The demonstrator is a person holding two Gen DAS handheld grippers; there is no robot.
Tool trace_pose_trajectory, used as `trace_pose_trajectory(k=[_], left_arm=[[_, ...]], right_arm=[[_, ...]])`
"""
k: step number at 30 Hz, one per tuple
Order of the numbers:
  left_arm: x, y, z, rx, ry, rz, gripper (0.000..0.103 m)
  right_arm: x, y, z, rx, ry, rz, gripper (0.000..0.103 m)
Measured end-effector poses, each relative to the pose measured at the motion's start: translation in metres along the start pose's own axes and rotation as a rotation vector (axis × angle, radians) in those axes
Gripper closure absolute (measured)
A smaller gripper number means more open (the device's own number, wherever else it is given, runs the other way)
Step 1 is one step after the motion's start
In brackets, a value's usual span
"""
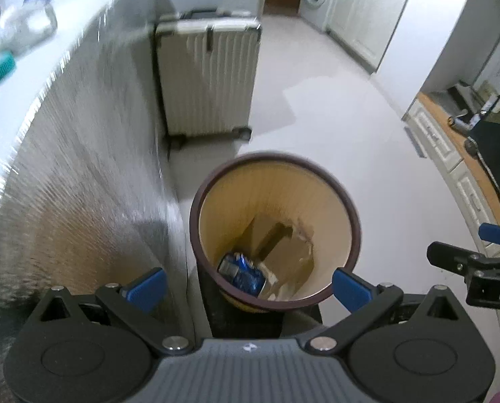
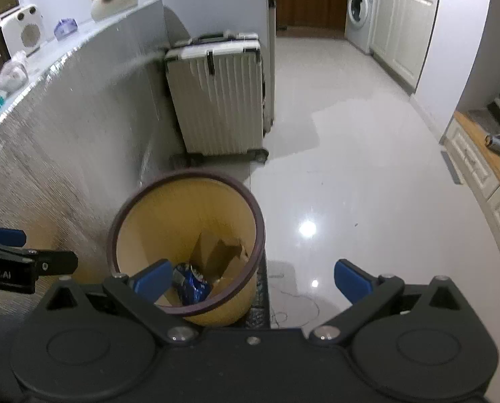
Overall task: Collect trash
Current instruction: 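Move both open tools back over the table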
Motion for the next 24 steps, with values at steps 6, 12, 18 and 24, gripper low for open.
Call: trace_pose_trajectory(k=[6,12,18,24], left_arm=[[-0.044,0.009,-0.009,0.038,0.115,-0.016,0.000],[-0.096,0.005,-0.020,0.050,0.257,-0.057,0.000],[-0.144,-0.008,-0.022,0.030,0.377,-0.123,0.000],[-0.187,-0.035,-0.013,-0.030,0.494,-0.174,0.000]], right_arm=[[-0.039,-0.003,-0.007,-0.011,0.087,-0.012,0.000],[-0.077,-0.007,-0.019,-0.020,0.190,-0.031,0.000],[-0.108,-0.021,-0.034,-0.027,0.290,-0.072,0.000],[-0.132,-0.048,-0.040,-0.056,0.363,-0.130,0.000]])
Point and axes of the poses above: each gripper's, at about its wrist camera, not at the fingertips, and x roughly the way its jaws point, y to its right, z to its underside, the point moved 7 cm from there along x, roughly the way its jaws point, and after that the axes turned 15 degrees about x, right-handed, at the moved point
